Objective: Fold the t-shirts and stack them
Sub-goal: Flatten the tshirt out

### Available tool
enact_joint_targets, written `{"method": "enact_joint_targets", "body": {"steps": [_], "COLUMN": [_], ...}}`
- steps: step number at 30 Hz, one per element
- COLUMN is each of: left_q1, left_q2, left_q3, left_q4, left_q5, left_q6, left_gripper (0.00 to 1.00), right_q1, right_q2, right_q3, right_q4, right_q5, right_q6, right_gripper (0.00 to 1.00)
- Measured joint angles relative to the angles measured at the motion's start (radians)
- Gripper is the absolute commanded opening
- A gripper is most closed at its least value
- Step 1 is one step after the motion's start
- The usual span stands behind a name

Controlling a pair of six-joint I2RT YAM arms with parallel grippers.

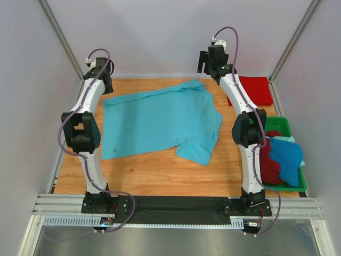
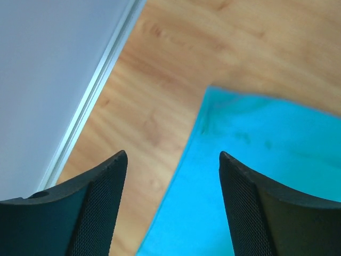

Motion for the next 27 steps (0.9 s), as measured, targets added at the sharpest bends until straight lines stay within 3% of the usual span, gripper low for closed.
{"method": "enact_joint_targets", "body": {"steps": [3, 5, 9, 15, 20, 24, 27], "left_q1": [0.006, 0.010, 0.010, 0.014, 0.037, 0.047, 0.051], "left_q2": [-0.208, -0.367, -0.593, -0.528, -0.476, -0.477, -0.501], "left_q3": [-0.205, -0.366, -0.639, -0.859, -0.940, -0.948, -0.957], "left_q4": [-0.027, -0.042, -0.015, 0.047, 0.056, 0.058, 0.053], "left_q5": [0.056, 0.126, 0.295, 0.476, 0.521, 0.522, 0.520], "left_q6": [-0.040, -0.069, -0.137, -0.193, -0.208, -0.218, -0.220], "left_gripper": [0.62, 0.46, 0.31, 0.22, 0.21, 0.18, 0.17], "right_q1": [-0.010, -0.013, -0.008, 0.015, 0.042, 0.049, 0.049], "right_q2": [-0.122, -0.227, -0.438, -0.521, -0.479, -0.472, -0.486], "right_q3": [-0.099, -0.217, -0.515, -0.825, -0.890, -0.922, -0.986], "right_q4": [-0.097, -0.151, -0.174, -0.193, -0.222, -0.229, -0.219], "right_q5": [-0.001, -0.026, -0.137, -0.275, -0.298, -0.298, -0.301], "right_q6": [0.027, 0.057, 0.135, 0.214, 0.216, 0.219, 0.225], "right_gripper": [0.83, 0.77, 0.66, 0.47, 0.37, 0.38, 0.47]}}
